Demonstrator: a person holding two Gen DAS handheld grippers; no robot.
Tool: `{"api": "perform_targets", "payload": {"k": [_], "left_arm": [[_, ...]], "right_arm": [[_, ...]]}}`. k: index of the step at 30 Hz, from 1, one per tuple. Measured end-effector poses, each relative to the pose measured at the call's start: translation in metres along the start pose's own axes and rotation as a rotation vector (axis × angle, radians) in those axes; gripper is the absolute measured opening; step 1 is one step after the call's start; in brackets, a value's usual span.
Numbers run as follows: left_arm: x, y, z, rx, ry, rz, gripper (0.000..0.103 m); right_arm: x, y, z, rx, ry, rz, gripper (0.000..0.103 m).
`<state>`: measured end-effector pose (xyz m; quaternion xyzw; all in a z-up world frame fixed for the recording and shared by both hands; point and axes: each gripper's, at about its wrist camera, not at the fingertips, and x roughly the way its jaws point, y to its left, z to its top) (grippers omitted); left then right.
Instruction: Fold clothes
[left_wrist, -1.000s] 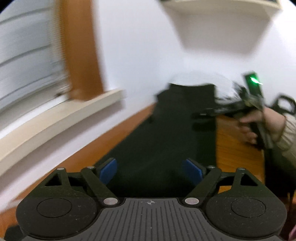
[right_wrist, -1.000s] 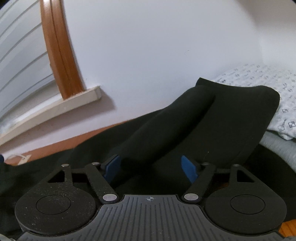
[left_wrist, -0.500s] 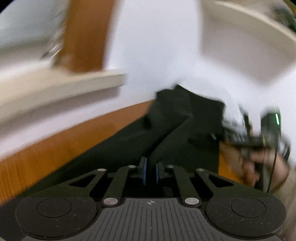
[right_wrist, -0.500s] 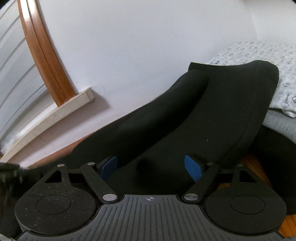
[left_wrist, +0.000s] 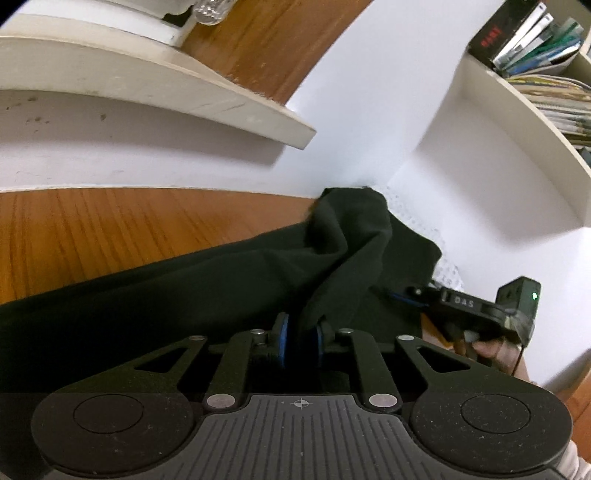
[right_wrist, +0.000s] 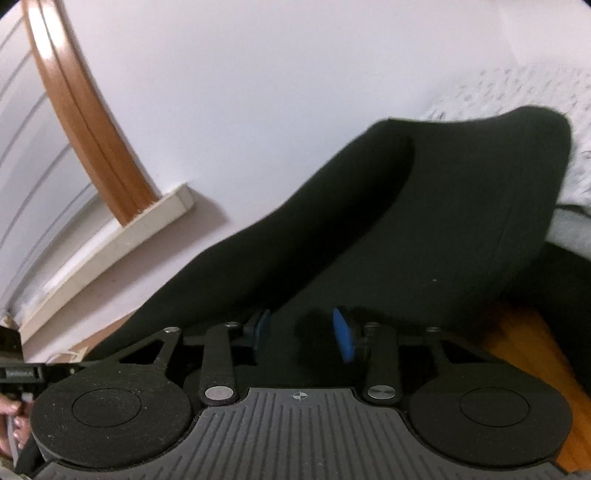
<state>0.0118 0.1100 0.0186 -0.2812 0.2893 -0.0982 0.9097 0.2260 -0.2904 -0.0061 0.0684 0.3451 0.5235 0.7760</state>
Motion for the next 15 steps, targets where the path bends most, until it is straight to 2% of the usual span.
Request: {"api": "perform_targets", "payload": {"k": [10, 15], "left_arm": [[-0.004, 0.019, -0.002, -0.093, -0.019, -0.026, 0.015], [-0.008, 0.029, -0.003, -0.144, -0.035, -0.042, 0.015]], "right_arm": [[0.042, 0.008, 0.027, 0.133, 0.037, -0.003, 0.041], [0.057, 0.009, 0.034, 0.203, 0.039, 0.037, 0.042]]}}
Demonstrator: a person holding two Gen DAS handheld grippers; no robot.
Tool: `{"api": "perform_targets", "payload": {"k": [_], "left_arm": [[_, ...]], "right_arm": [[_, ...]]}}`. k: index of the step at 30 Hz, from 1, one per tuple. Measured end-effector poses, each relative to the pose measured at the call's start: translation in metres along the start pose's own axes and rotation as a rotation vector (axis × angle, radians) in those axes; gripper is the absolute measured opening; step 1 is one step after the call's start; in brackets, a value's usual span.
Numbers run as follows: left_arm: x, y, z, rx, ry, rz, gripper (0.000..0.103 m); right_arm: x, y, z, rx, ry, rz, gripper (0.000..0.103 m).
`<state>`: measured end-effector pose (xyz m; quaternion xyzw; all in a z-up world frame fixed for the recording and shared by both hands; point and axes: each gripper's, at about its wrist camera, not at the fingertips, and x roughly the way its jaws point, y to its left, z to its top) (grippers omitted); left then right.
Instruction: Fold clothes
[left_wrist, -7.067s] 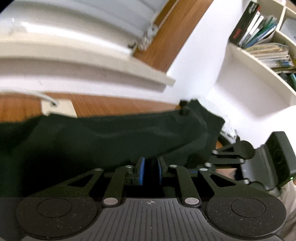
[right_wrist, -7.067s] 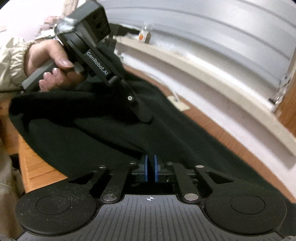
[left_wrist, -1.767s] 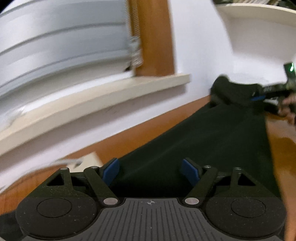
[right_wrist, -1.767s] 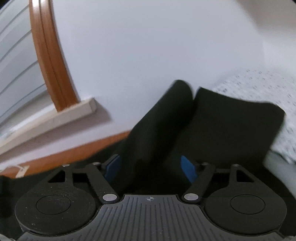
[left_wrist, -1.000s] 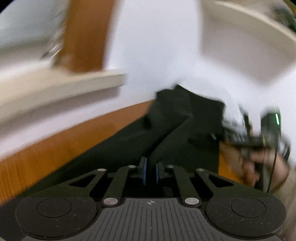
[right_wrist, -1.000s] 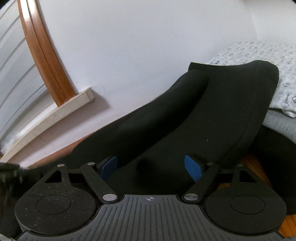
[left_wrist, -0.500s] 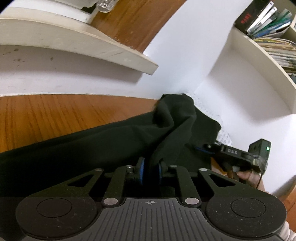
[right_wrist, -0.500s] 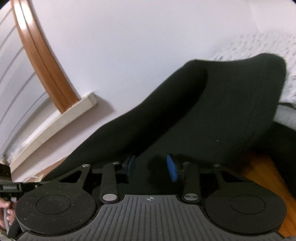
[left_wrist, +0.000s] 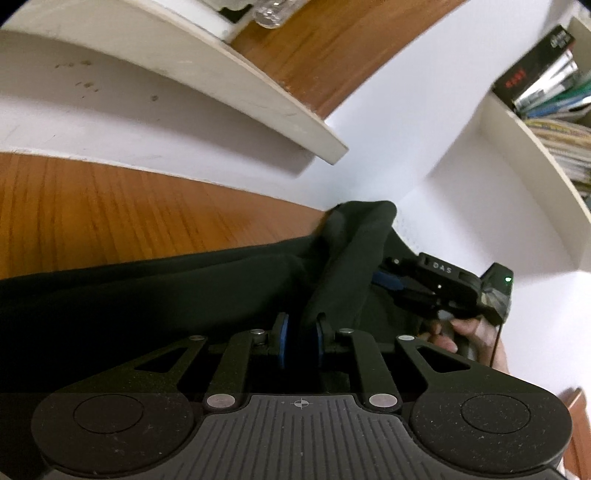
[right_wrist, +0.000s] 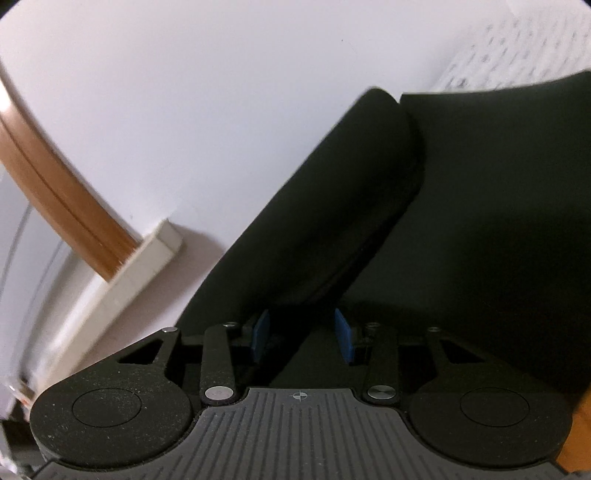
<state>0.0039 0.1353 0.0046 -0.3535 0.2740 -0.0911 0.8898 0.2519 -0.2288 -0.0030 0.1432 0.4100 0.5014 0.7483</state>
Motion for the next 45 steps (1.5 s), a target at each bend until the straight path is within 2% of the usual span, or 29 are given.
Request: {"api": "perform_targets", "payload": {"k": [3, 7, 8, 9, 10, 12, 15, 20, 21, 22, 23, 24, 26, 28, 30, 31, 32, 33, 35, 38, 40, 41, 42, 43, 45], "left_arm": [[0.000, -0.001, 0.000, 0.006, -0.001, 0.007, 0.015], [-0.001, -0.004, -0.001, 0.022, 0.000, 0.016, 0.015], [-0.001, -0.004, -0.001, 0.025, 0.000, 0.017, 0.015], [-0.001, -0.005, -0.002, 0.030, -0.001, 0.019, 0.015], [-0.001, -0.006, -0.002, 0.035, -0.002, 0.021, 0.015], [-0.001, -0.010, -0.003, 0.058, -0.010, 0.025, 0.015], [-0.007, -0.026, -0.004, 0.142, -0.037, 0.078, 0.026], [-0.031, -0.072, -0.004, 0.248, -0.101, 0.137, 0.027], [-0.034, -0.084, -0.006, 0.285, -0.110, 0.159, 0.032], [-0.036, -0.096, -0.010, 0.331, -0.113, 0.188, 0.044], [-0.037, -0.108, -0.016, 0.384, -0.111, 0.222, 0.049], [-0.036, -0.119, -0.023, 0.431, -0.102, 0.247, 0.053], [-0.034, -0.133, -0.037, 0.502, -0.067, 0.262, 0.053], [-0.031, -0.142, -0.053, 0.562, -0.031, 0.269, 0.057], [-0.026, -0.145, -0.067, 0.609, -0.002, 0.287, 0.057], [-0.024, -0.145, -0.073, 0.626, 0.011, 0.295, 0.057], [-0.023, -0.145, -0.076, 0.635, 0.018, 0.303, 0.057], [-0.022, -0.144, -0.079, 0.641, 0.024, 0.311, 0.058], [-0.025, -0.141, -0.082, 0.646, 0.028, 0.321, 0.059], [-0.036, -0.142, -0.088, 0.666, 0.024, 0.330, 0.062], [-0.041, -0.149, -0.099, 0.714, 0.002, 0.360, 0.060], [-0.044, -0.153, -0.104, 0.743, -0.021, 0.374, 0.057], [-0.046, -0.156, -0.109, 0.768, -0.042, 0.386, 0.040], [-0.047, -0.159, -0.114, 0.780, -0.046, 0.387, 0.026], [-0.047, -0.164, -0.122, 0.796, -0.028, 0.359, 0.015]], "right_arm": [[0.009, 0.000, 0.004, 0.054, 0.004, 0.009, 0.052], [0.016, -0.003, 0.009, 0.105, -0.011, 0.004, 0.053], [0.018, -0.004, 0.009, 0.112, -0.013, 0.000, 0.047], [0.019, -0.005, 0.009, 0.115, -0.015, 0.006, 0.023], [0.018, -0.004, 0.010, 0.108, -0.022, 0.016, 0.015], [0.010, -0.001, 0.011, 0.084, -0.060, 0.018, 0.009], [-0.016, 0.014, 0.018, 0.012, -0.113, 0.012, 0.009], [-0.071, 0.039, 0.029, -0.105, -0.205, 0.037, 0.008], [-0.079, 0.041, 0.030, -0.116, -0.216, 0.035, 0.008], [-0.084, 0.041, 0.031, -0.129, -0.220, 0.018, 0.008], [-0.089, 0.041, 0.031, -0.141, -0.224, -0.004, 0.008], [-0.091, 0.039, 0.030, -0.154, -0.218, -0.034, 0.008], [-0.095, 0.030, 0.024, -0.164, -0.203, -0.085, 0.008], [-0.098, 0.015, 0.018, -0.161, -0.184, -0.124, 0.009], [-0.097, -0.002, 0.011, -0.149, -0.162, -0.163, 0.017], [-0.095, -0.010, 0.008, -0.139, -0.150, -0.181, 0.018], [-0.092, -0.020, 0.005, -0.124, -0.143, -0.195, 0.024], [-0.091, -0.029, 0.003, -0.108, -0.145, -0.209, 0.035], [-0.080, -0.040, 0.001, -0.038, -0.165, -0.199, 0.047], [-0.078, -0.052, 0.000, 0.040, -0.193, -0.166, 0.047], [-0.081, -0.060, 0.002, 0.045, -0.204, -0.163, 0.044], [-0.080, -0.062, 0.005, 0.040, -0.205, -0.168, 0.034], [-0.079, -0.062, 0.006, 0.029, -0.202, -0.175, 0.026], [-0.079, -0.061, 0.007, 0.019, -0.198, -0.180, 0.025], [-0.080, -0.061, 0.008, 0.001, -0.191, -0.189, 0.012]]}}
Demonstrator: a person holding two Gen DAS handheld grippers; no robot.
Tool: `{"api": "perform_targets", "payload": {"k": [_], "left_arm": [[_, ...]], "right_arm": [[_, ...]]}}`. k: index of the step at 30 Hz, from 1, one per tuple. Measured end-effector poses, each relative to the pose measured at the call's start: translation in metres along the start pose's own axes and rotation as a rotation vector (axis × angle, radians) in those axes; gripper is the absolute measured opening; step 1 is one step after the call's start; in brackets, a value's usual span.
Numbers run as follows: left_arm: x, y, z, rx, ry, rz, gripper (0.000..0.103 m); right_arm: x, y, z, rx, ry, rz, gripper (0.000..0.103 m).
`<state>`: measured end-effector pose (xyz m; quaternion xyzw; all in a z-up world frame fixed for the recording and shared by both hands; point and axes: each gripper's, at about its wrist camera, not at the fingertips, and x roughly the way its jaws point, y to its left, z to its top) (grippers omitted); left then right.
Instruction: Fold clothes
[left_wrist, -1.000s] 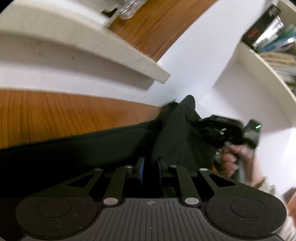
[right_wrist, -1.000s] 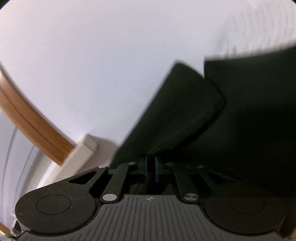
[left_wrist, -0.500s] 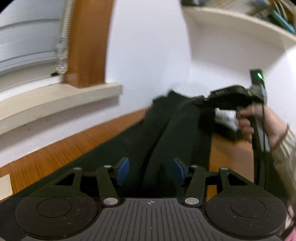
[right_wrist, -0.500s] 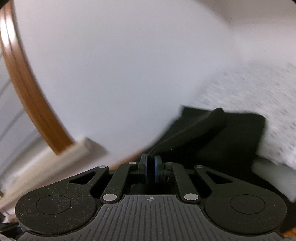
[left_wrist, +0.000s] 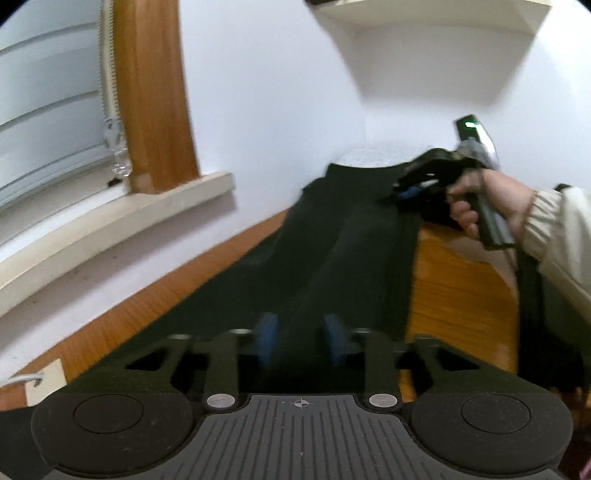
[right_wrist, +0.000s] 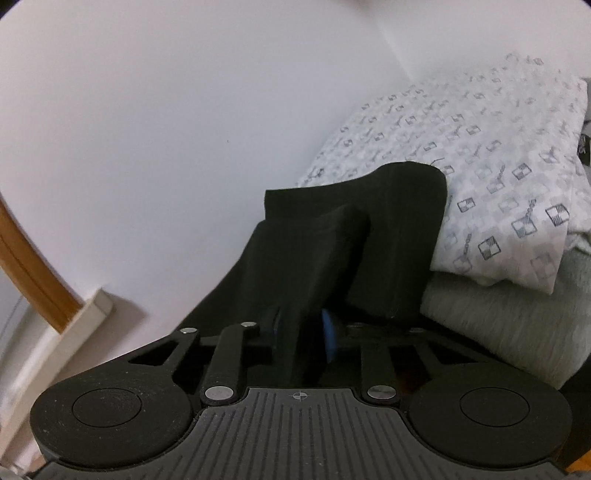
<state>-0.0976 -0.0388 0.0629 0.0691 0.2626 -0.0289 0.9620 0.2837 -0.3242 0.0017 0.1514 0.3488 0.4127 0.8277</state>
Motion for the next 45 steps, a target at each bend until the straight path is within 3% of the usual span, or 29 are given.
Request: {"api": "perform_targets", "payload": {"k": [2, 5, 11, 18, 20, 22, 25, 29, 33, 40, 45], "left_arm": [[-0.001, -0.011, -0.003, 0.032, 0.008, -0.026, 0.015], [0.007, -0.029, -0.009, 0.121, 0.065, 0.013, 0.018], [0.014, -0.033, -0.015, 0.157, 0.115, 0.027, 0.043], [0.016, -0.029, -0.025, 0.151, 0.144, 0.014, 0.044], [0.014, -0.028, -0.026, 0.140, 0.145, 0.006, 0.040], [0.011, -0.025, -0.025, 0.121, 0.141, -0.013, 0.019], [0.002, -0.016, -0.020, 0.086, 0.118, -0.028, 0.008], [-0.010, -0.001, -0.012, 0.030, 0.074, -0.033, 0.007], [-0.026, 0.020, -0.002, -0.037, 0.009, -0.021, 0.006], [-0.059, 0.074, 0.023, -0.139, -0.094, 0.064, 0.006], [-0.091, 0.084, 0.050, -0.168, -0.178, 0.046, 0.006]], "right_arm": [[-0.001, 0.000, 0.001, -0.015, 0.003, -0.006, 0.011], [-0.002, 0.000, 0.005, -0.026, 0.009, -0.011, 0.011], [-0.001, 0.003, 0.007, -0.053, 0.005, -0.022, 0.011], [-0.001, 0.007, 0.014, -0.062, -0.009, -0.030, 0.011], [0.001, 0.008, 0.014, -0.071, -0.002, -0.041, 0.011], [0.003, 0.006, 0.013, -0.069, 0.009, -0.056, 0.014], [0.008, -0.002, 0.013, -0.041, 0.019, -0.074, 0.015], [0.012, -0.011, 0.017, -0.006, 0.013, -0.049, 0.008], [0.016, 0.006, 0.028, -0.059, -0.015, -0.032, 0.008], [0.034, 0.090, 0.064, -0.201, -0.102, 0.052, 0.007], [0.003, 0.146, 0.101, -0.295, -0.239, 0.136, 0.007]]}}
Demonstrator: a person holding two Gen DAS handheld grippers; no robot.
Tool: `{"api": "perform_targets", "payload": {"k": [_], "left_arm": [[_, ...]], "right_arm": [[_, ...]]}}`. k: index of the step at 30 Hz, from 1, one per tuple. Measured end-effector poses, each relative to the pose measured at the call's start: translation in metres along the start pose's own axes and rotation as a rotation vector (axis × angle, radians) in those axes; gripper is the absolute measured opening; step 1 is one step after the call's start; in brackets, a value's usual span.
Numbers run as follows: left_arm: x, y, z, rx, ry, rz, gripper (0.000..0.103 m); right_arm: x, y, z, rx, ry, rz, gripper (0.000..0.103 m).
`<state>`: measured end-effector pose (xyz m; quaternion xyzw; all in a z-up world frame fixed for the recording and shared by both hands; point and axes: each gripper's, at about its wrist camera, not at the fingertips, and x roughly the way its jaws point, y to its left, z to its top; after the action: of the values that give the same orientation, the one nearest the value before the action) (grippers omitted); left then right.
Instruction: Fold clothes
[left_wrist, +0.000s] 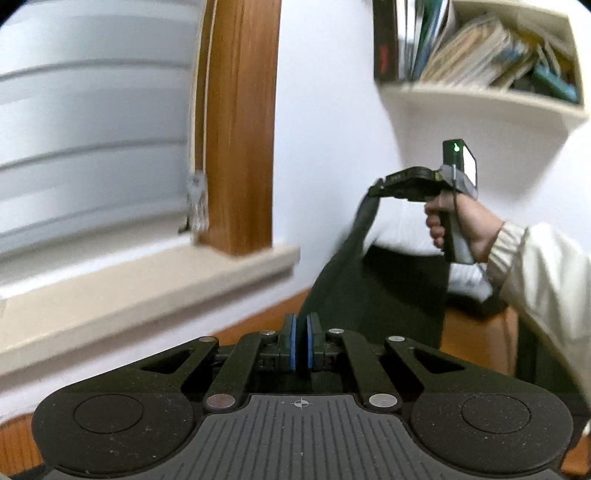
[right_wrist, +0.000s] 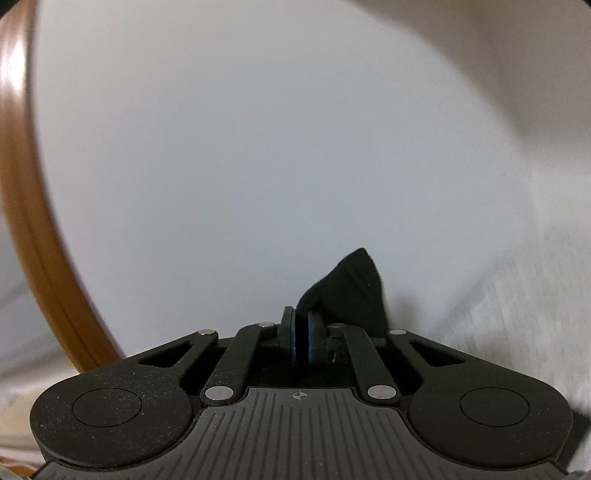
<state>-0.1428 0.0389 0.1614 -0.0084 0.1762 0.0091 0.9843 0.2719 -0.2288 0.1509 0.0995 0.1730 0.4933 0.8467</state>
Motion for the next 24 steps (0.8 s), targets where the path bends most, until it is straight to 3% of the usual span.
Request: {"api": "perform_targets", "payload": {"k": [3, 5, 7, 10, 13, 17, 24], "left_arm": [[-0.001, -0.020, 0.007, 0.020, -0.010, -0.062, 0.006], [0.016, -0.038, -0.003, 0.029, 0.051, -0.128, 0.006], [0.038, -0.053, -0.017, 0.040, 0.126, -0.178, 0.008], [0.078, -0.064, -0.049, 0.043, 0.274, -0.195, 0.014], [0.081, -0.061, -0.056, 0.027, 0.290, -0.194, 0.023], [0.067, -0.039, -0.045, 0.013, 0.239, -0.156, 0.043], [0.069, 0.010, -0.065, -0.025, 0.263, -0.011, 0.044]], "right_arm": [[-0.033, -0.002, 0.027, -0.056, -0.096, 0.010, 0.007], [-0.053, -0.020, 0.029, -0.079, -0.111, -0.023, 0.007], [-0.060, -0.048, 0.018, -0.073, -0.044, -0.088, 0.007], [-0.058, -0.087, -0.021, -0.075, 0.098, -0.217, 0.014], [-0.059, -0.118, -0.060, -0.068, 0.199, -0.325, 0.027], [-0.071, -0.133, -0.071, -0.035, 0.171, -0.343, 0.039], [-0.057, -0.134, -0.077, 0.002, 0.187, -0.353, 0.043]]}}
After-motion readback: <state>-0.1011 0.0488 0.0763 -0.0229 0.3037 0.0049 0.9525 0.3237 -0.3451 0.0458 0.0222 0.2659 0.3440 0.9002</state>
